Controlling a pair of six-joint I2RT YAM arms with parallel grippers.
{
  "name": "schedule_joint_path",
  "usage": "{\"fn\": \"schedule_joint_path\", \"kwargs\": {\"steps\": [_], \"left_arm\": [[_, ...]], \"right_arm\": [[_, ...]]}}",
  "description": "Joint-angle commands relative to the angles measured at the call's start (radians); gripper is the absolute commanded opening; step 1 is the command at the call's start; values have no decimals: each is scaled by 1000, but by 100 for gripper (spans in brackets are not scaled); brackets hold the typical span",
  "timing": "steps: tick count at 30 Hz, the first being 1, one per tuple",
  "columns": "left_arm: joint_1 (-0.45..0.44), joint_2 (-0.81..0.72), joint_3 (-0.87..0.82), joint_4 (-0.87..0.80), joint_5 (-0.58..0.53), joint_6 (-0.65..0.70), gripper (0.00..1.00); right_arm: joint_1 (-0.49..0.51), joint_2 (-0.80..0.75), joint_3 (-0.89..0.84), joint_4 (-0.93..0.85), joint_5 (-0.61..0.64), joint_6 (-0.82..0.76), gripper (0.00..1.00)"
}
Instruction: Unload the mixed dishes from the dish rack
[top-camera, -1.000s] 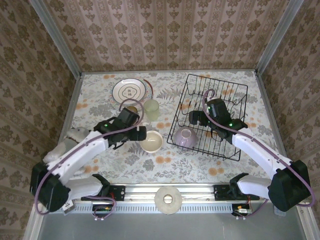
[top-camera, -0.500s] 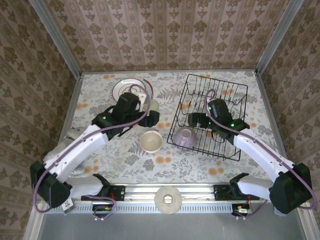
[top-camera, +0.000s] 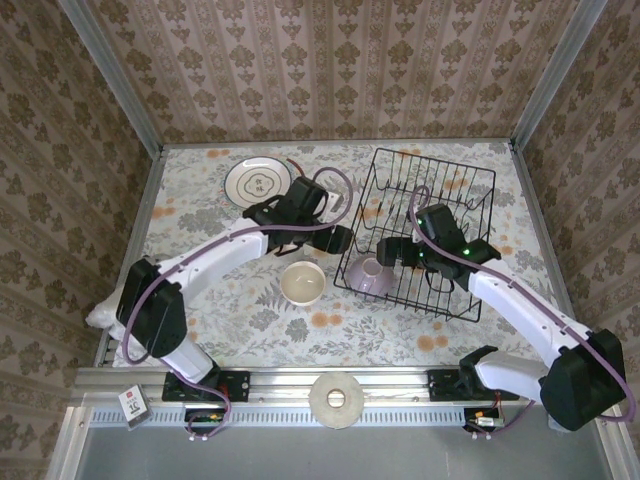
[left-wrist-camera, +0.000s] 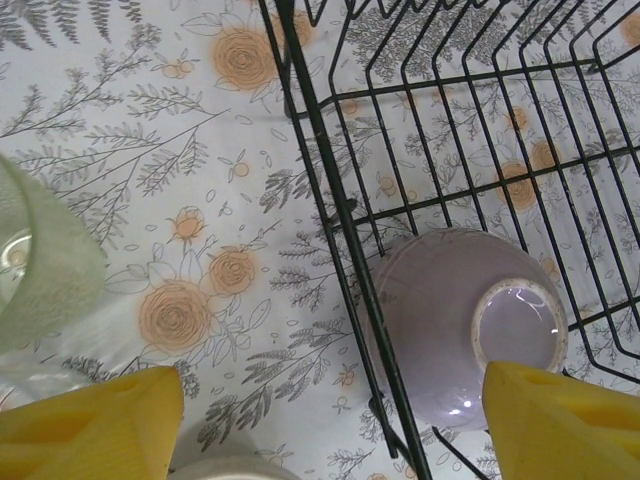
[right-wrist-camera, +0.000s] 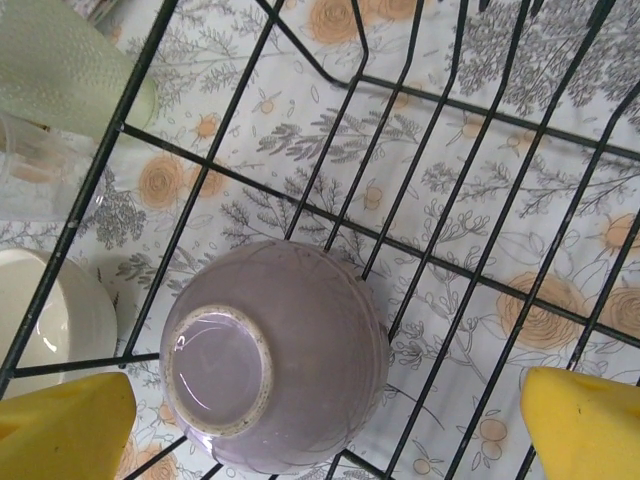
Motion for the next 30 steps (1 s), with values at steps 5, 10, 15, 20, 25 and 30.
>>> {"fn": "schedule_joint_path", "kwargs": {"steps": [5,10,15,20,25,30], "left_arm": [[-16,63,62,8,-16,-10,73],[-22,114,90,16,6,-21,68],[-31,173,129,1,-2,-28,61],[-33,214,150,-13,-17,-48,47],[-32,245,160,-14,-25,-76,35],[-32,269,166,-8,-24,-113,10]], "right_arm": [[7,56,-2,-8,-54,0,100],[14,98,0,7,-58,-5,100],[28,132,8,17,-57,-9,100],[42,171,16,8,-31,-18,100],[49,197,16,-5,11,-16,98],[41,207,13,-29,97,5,89]]}}
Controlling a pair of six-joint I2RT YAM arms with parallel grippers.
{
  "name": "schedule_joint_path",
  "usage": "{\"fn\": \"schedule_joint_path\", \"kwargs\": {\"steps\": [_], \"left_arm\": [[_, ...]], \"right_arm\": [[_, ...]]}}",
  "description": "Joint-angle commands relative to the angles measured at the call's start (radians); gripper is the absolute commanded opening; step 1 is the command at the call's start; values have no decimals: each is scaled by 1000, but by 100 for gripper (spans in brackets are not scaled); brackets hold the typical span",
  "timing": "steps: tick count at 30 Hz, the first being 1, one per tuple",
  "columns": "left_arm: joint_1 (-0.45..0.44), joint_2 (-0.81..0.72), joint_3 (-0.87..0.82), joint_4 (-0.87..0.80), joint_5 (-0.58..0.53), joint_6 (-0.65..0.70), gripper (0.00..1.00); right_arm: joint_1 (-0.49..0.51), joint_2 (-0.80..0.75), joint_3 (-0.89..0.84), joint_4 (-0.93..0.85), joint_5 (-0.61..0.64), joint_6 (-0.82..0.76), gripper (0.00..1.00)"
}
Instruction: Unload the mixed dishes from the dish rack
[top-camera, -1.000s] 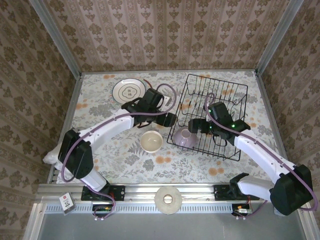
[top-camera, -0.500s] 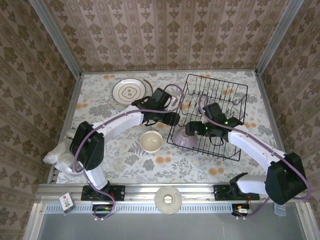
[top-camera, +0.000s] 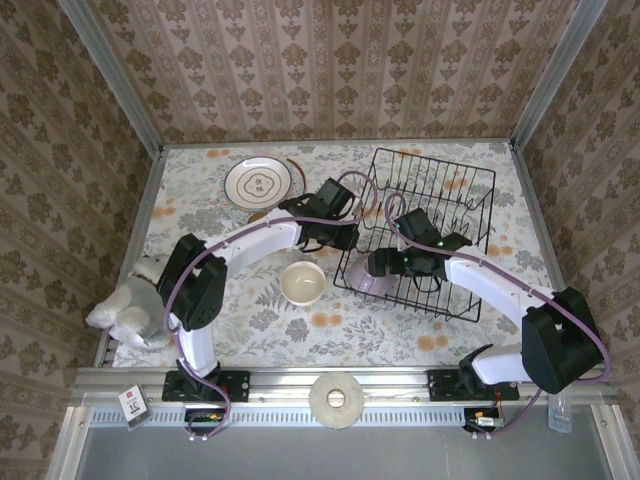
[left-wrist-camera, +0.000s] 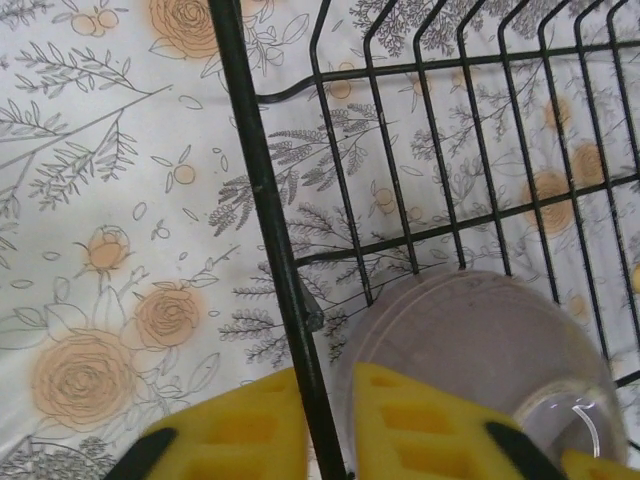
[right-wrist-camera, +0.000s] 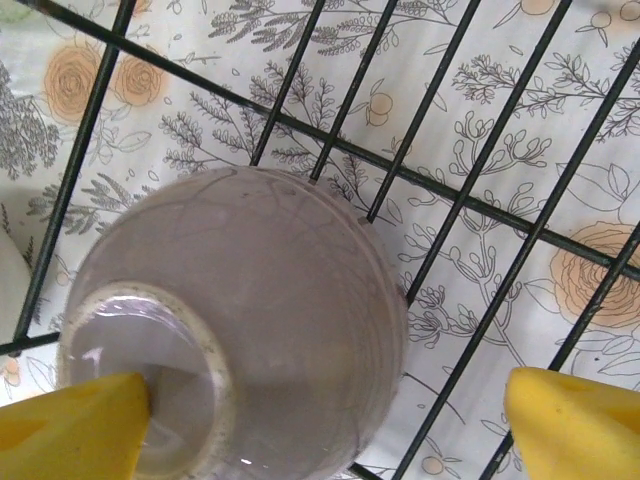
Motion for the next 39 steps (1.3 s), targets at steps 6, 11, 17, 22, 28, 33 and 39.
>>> {"fn": "schedule_joint_path", "kwargs": {"steps": [6,11,17,22,28,33,39], "left_arm": [[7,25,-2,16,-20,-86,0],[8,2,-52,57,-71,-158,0],[6,-15,-98,112,-99,-256,0],[-1,-31,-142,151,-142,-330,0],[-21,-46,-184,187,-175,-378,0],[-34,-37,-175,206,-155,-348,0],[-36,-44,-161,210,-120,-297,2]], "right_arm": [[-54,5,4,-69,158,43,80],[-140,-11,-25,-47,151,68,78],[-214,-21,-34,-5,153,92,78],[-261,-30,-23,1,133,97,78],[-322,-69,-34,4,64,86,80],[-332,-124,-56,17,10,87,96],[-399,-135,-108,97,-143,92,100]]}}
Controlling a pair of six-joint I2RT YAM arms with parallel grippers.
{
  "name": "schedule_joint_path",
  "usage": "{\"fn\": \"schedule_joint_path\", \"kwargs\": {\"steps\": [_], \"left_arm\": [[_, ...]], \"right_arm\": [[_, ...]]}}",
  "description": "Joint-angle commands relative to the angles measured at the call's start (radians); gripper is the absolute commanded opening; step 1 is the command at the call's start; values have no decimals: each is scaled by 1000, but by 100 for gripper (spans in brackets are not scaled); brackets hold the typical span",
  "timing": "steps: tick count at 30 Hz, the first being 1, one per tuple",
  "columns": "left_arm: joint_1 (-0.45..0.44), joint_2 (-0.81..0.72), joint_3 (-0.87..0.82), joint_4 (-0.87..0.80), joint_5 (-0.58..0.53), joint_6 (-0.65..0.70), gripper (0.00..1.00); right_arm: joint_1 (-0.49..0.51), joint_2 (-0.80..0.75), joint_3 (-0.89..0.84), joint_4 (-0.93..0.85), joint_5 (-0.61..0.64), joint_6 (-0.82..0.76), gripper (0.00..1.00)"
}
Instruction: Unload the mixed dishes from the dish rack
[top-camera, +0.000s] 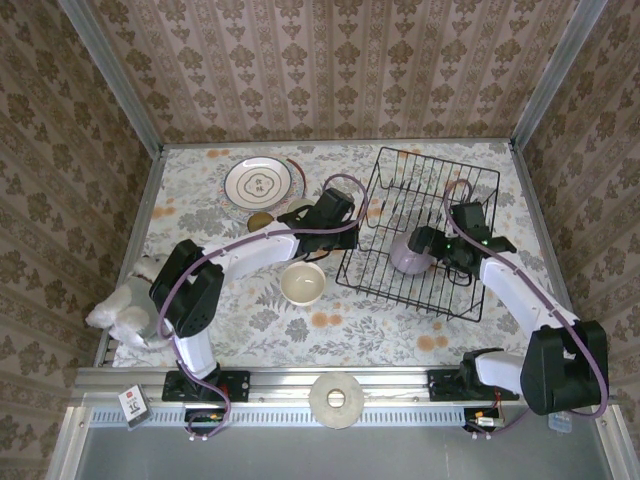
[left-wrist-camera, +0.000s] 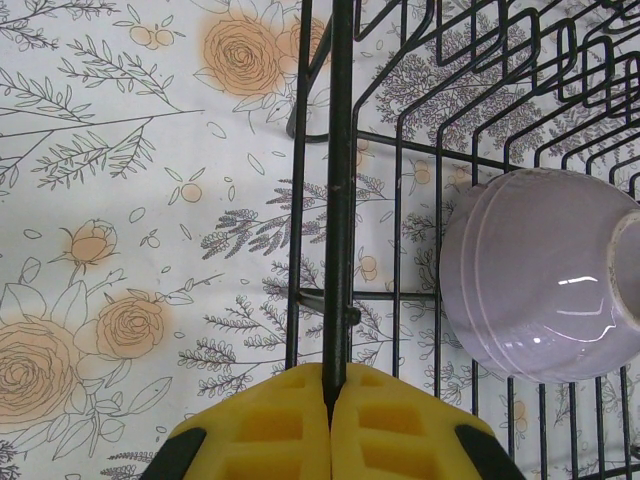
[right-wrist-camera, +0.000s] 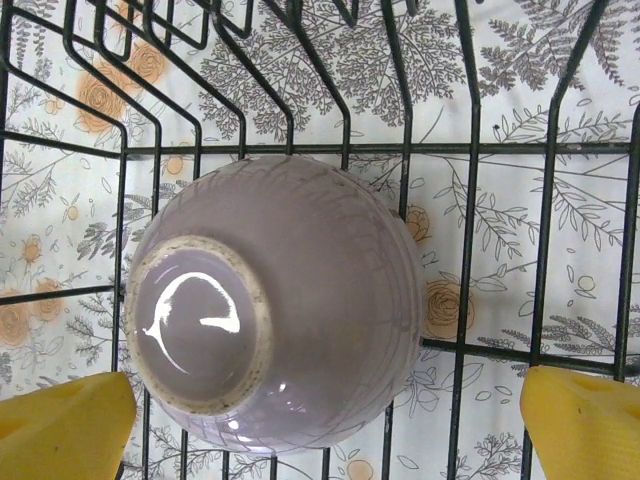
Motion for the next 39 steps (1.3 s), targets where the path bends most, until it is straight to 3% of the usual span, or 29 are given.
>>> {"fn": "schedule_joint_path", "kwargs": {"steps": [1,10,16,32,39], "left_arm": [[-1,12,-13,-22,-24,11,3],[-1,4,-24,-27,-26,21,6],[-1,-5,-31,-19,-30,27,7],[18,-9,-25,-28,-30,31,7],[37,-26,-26,-29,-29,35,9]], "right_arm": [[-33,2,-32,48,-92,11,100],[-75,87,-55,179,-217,41,100],[-73,148,-57,197,-220,51,97],[-154,116,-178,271,-295,124,88],[-198,104,-213,293,-305,143,73]]}}
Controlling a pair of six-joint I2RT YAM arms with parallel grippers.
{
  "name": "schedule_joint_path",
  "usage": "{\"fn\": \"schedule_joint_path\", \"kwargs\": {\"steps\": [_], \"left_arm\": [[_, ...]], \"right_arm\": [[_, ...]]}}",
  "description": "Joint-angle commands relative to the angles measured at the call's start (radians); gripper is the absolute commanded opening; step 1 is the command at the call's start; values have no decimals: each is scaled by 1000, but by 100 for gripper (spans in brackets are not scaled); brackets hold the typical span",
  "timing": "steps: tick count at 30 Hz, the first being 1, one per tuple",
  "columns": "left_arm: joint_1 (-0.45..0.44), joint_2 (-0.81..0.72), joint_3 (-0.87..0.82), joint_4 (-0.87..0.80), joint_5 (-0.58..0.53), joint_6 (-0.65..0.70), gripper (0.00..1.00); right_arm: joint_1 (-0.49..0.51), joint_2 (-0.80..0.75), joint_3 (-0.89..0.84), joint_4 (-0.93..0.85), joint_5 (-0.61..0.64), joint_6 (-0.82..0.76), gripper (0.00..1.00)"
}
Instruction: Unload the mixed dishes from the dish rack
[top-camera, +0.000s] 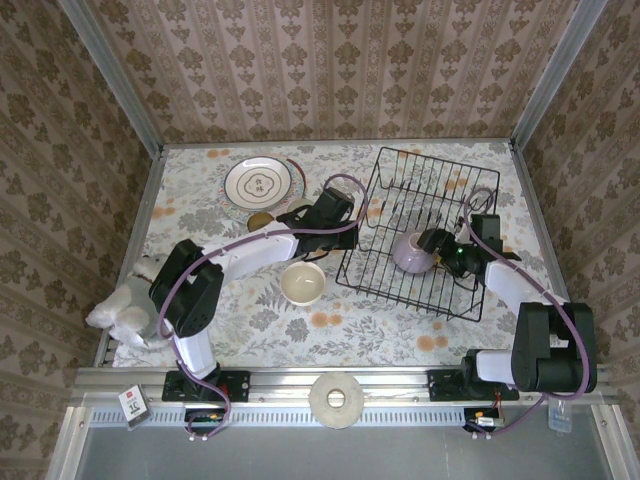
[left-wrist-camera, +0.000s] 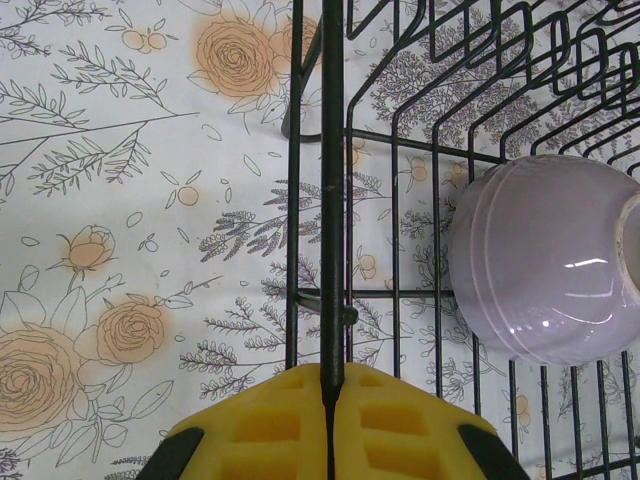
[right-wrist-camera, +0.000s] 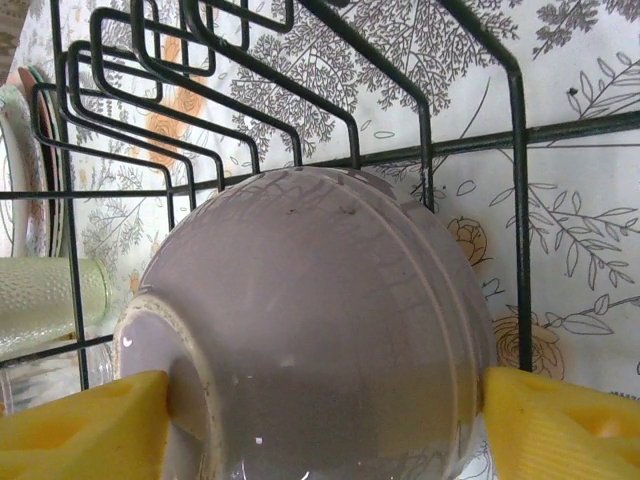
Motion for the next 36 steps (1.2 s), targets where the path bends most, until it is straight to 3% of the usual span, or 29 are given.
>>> {"fn": "schedule_joint_path", "kwargs": {"steps": [1,7,14,20,22,23,27,36], "left_arm": [[31,-27,-20,-37,-44,9,9],[41,-38,0,-59,-32,52,16],[39,-69,41,-74,2,177,45],[24,-116,63,-74,-3,289,63],[-1,-136,70,-72,-26,344,77],[-17,-145,70,-64,-37,371,99],[-54,-178,48,10,17,416,100],[-62,-90,106,107,376,304,98]], "right_arm": [[-19,17,-46,-40,24,20,71],[-32,38,-63,-14,24,32,58],[-37,46,-72,-7,30,32,47],[-41,51,-82,2,35,32,40],[-43,48,-84,-1,37,32,38],[-44,45,-86,0,41,32,36],[-46,47,-92,3,46,33,33],[-63,36,-106,7,53,40,24]]}}
